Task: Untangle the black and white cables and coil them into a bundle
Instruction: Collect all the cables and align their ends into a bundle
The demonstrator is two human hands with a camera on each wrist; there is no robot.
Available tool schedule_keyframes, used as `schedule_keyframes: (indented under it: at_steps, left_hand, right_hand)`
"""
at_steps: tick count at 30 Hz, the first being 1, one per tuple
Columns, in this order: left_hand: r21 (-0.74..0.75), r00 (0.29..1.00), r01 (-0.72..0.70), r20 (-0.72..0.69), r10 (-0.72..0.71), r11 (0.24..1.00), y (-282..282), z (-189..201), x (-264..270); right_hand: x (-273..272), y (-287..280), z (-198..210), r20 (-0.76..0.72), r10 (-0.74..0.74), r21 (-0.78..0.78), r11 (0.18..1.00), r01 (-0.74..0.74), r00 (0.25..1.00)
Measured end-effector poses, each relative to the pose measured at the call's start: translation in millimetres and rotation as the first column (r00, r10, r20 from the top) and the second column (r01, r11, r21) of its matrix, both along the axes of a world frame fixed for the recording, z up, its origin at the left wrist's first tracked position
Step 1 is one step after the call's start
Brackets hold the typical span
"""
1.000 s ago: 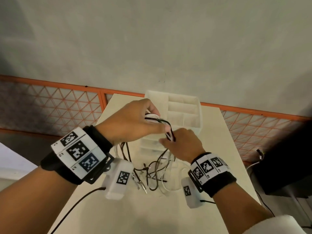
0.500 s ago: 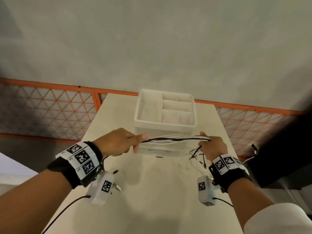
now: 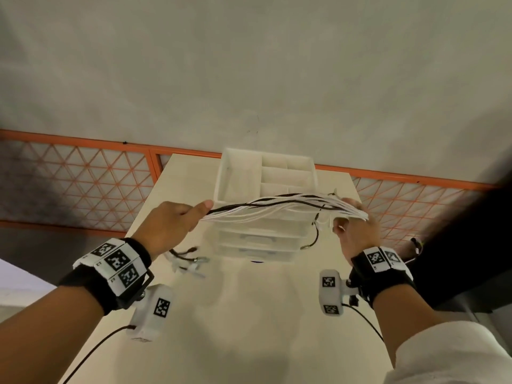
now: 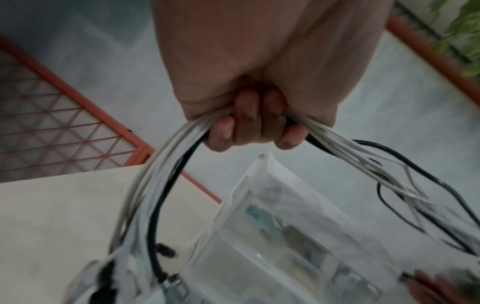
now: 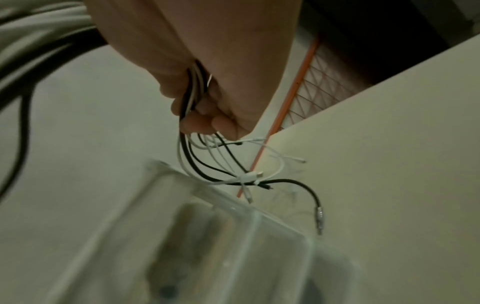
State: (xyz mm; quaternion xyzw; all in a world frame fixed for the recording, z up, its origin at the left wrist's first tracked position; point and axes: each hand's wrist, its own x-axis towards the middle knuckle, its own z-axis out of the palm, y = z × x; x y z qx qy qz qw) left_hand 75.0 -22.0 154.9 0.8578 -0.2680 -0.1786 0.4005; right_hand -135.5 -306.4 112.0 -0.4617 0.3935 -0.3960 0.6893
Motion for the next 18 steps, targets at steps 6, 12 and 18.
schedule_keyframes:
  at_steps: [6,12,18]
  left_hand:
    - [0.100,0.989,0.109,0.089,-0.118,0.989,-3.6,-4.5,-12.1]
    - [0.177,0.985,0.109,0.116,-0.131,0.978,-11.5,-20.8,-29.1]
    - [0.147,0.979,0.073,0.176,-0.099,0.986,-22.5,-7.3,-33.8]
  right_hand:
    - [-45.6,19.8,-107.9,-0.559,0.127,0.062,0.992,-0.112,0.819]
    - [-79.8,19.4,-147.2,-0.902,0.279,0.088,0.865,-0.493,0.329]
    - [-64.0,22.0,-59.8,-0.969,0.210,0.066,0.731,-0.680,0.132]
